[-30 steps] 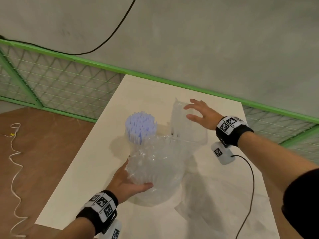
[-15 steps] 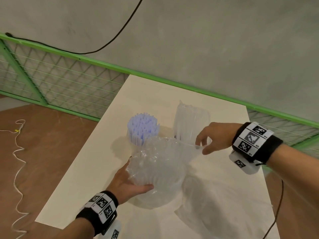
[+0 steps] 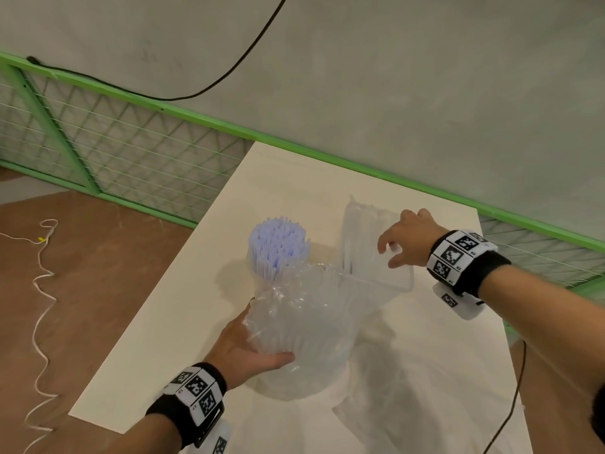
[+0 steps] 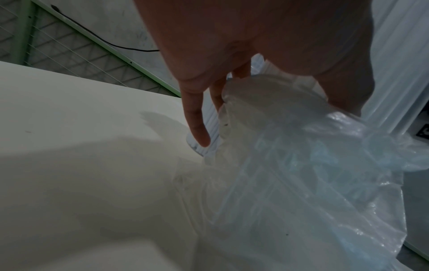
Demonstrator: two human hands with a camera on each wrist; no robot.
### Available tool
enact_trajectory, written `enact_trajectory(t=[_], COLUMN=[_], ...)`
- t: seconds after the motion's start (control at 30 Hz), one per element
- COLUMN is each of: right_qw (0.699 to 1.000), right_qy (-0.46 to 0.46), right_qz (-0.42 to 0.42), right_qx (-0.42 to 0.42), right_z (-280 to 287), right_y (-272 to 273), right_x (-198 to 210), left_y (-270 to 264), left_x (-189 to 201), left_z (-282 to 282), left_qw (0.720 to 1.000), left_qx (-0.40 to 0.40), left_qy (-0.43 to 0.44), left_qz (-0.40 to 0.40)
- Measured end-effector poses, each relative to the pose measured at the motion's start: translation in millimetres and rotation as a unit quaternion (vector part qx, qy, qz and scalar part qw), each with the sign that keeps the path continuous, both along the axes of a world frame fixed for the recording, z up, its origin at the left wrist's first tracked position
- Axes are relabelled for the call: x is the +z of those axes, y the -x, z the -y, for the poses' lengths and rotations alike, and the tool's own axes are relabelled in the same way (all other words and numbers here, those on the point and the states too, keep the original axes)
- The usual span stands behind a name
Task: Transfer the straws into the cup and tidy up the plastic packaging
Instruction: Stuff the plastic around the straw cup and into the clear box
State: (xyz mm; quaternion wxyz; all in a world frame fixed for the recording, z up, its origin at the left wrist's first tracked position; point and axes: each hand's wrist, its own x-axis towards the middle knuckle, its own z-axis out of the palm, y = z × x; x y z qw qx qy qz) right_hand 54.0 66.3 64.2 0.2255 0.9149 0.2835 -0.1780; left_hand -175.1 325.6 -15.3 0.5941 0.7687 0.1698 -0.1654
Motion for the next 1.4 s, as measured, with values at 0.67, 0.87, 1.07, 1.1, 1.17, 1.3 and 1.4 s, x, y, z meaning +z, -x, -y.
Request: enact_trajectory(t=[0.67, 0.87, 1.07, 1.1, 1.17, 1.3, 1.4], right_qw=[0.958, 0.929, 0.941, 0.946, 0.948, 0.933, 0.901], right_qy=[-0.279, -0.366, -0.333, -0.316, -0.31, -0.354, -0.424], right_qz=[-0.067, -0.005, -0.043, -0.056, -0.059, 0.007, 0.025], right_qx=[-0.014, -0.061, -0.047, -0.039, -0.041, -0.067, -0.082], right_z=[-23.1, -21.8, -15.8, -17.4, -20.8, -27.0, -25.0], right_y=[-40.3, -47.7, -53.3, -51.7, -47.6, -41.1, -43.1], right_x=[-23.2, -32.8, -21.8, -20.4, -23.6, -37.5, -37.0], left_y=[-5.3, -7.2, -8.4, -8.2, -8.9, -8.2, -7.9], left_x=[20.7, 11.3, -1.8, 0.5, 6.1, 10.9, 6.7], left_z=[4.9, 1.0, -1.1, -0.2, 2.3, 4.7, 3.7], left_qw=[1.0, 1.0, 0.999, 0.999, 0.999, 0.999, 0.999], left_qx=[0.007, -0.005, 0.002, 0.003, 0.008, 0.013, 0.021], left_qy=[-0.014, -0.023, -0.023, -0.026, -0.028, -0.032, -0.029], left_qz=[-0.02, -0.007, -0.023, -0.029, -0.022, -0.019, -0.017])
